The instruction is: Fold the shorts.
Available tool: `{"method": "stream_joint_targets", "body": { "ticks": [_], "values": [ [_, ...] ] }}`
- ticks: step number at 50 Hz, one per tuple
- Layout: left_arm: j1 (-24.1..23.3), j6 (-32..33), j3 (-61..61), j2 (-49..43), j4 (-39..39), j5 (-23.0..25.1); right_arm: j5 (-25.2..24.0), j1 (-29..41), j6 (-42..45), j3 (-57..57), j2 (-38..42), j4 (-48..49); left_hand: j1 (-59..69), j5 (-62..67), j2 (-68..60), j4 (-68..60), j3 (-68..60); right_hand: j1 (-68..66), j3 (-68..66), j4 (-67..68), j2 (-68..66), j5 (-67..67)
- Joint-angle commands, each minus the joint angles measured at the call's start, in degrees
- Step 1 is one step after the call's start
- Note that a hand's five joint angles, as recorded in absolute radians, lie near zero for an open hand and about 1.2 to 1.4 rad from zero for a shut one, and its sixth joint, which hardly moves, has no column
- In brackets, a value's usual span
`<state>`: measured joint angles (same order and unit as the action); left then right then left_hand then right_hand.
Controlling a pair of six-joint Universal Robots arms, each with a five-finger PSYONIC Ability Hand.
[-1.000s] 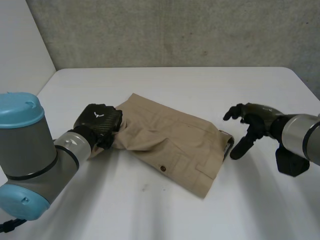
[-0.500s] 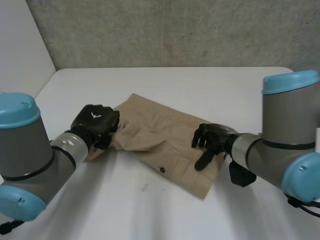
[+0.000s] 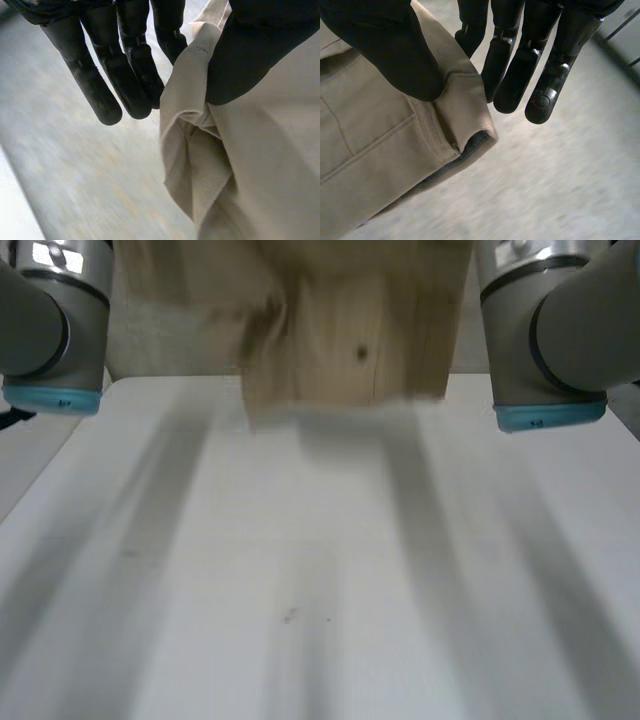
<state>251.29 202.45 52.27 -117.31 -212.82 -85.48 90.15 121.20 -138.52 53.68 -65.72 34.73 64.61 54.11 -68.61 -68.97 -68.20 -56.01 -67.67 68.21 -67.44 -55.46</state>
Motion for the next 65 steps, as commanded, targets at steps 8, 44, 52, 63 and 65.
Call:
{"method": "stream_joint_targets", "body": {
  "ticks": [8,44,52,63,65],
  "values": [
    [-2.38,-7.25,34.46,9.47,-7.0,-1.89,-0.41,-0.08,-1.05,15.56,-0.38,-5.11,15.39,15.89,-11.39,-11.03,-11.8,-23.99,-12.33,11.79,-12.56,-14.54],
    [-3.18,-8.65,54.61,16.59,20.95,-1.97,-4.19,-4.65,-20.56,46.07,-0.46,-20.85,-28.32,-27.83,32.32,32.68,31.92,-23.99,-12.33,11.79,-12.56,-14.54],
    [-2.48,-18.4,54.52,15.62,21.13,-2.06,-5.6,-5.45,-20.74,46.51,-0.46,-20.84,-27.31,-26.82,31.32,31.67,30.91,-23.99,-12.33,11.79,-12.56,-14.54],
    [-3.44,-20.08,54.17,10.44,21.04,-2.24,-5.68,-5.27,-20.74,46.77,-0.46,-20.84,-24.8,-24.3,28.8,29.16,28.39,-23.99,-12.33,11.79,-12.56,-14.54],
    [-3.44,-19.99,54.17,9.38,20.95,-2.33,-5.6,-5.18,-20.74,46.69,-0.46,-20.84,-24.12,-23.62,28.12,28.48,27.72,-23.99,-12.33,11.79,-12.56,-14.54]
  ]
}}
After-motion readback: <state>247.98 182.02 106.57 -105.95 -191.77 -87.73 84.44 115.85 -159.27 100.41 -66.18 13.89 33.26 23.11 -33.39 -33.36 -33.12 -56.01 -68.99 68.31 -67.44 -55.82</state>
